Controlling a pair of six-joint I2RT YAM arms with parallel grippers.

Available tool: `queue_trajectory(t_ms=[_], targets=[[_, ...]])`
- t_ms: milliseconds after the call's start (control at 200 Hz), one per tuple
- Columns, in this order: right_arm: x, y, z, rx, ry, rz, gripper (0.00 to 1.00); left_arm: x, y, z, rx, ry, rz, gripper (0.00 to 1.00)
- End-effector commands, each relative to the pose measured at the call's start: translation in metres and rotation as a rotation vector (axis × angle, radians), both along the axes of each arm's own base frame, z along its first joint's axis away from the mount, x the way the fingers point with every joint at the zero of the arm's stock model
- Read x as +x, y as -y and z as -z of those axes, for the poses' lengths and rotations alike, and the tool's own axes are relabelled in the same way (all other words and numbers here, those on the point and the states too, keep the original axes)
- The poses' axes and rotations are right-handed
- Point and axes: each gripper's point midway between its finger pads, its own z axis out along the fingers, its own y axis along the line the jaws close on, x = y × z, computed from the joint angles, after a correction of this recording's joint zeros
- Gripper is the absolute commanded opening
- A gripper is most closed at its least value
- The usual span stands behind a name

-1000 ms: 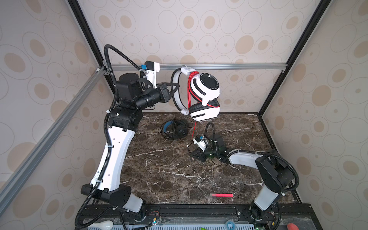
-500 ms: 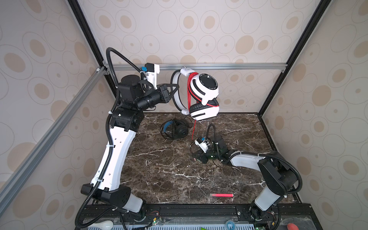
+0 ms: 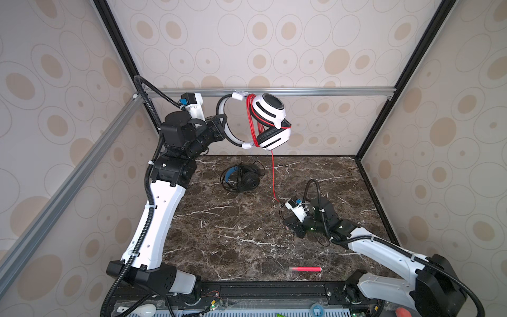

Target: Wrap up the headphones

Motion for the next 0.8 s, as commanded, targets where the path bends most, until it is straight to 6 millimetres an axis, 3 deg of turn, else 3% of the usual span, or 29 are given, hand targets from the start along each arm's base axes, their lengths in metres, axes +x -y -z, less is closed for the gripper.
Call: queue_trajectory(t_ms=[0,255,410,570,795], targets=[[-0.015,0.016,0.007,-0.085,-0.006,0.001,0.0,0.003,-0.023,-0.036,-0.056,0.119,-0.105,0.0],[-0.038,0.019,-0.012,-0.164,0.049,-0.038,0.0,0.03,-0.036,-0.013,-0.104,0.045,-0.193,0.0],[-0.054,0.012,-0.007,-0.215,0.059,-0.088,0.0,0.041,-0.041,-0.007,-0.145,0.021,-0.237,0.0],[-0.067,-0.002,-0.009,-0.269,0.09,-0.163,0.0,0.055,-0.05,0.009,-0.154,-0.03,-0.304,0.0],[-0.079,-0.029,-0.027,-0.296,0.15,-0.262,0.0,0.075,-0.061,0.04,-0.059,-0.085,-0.399,0.0]])
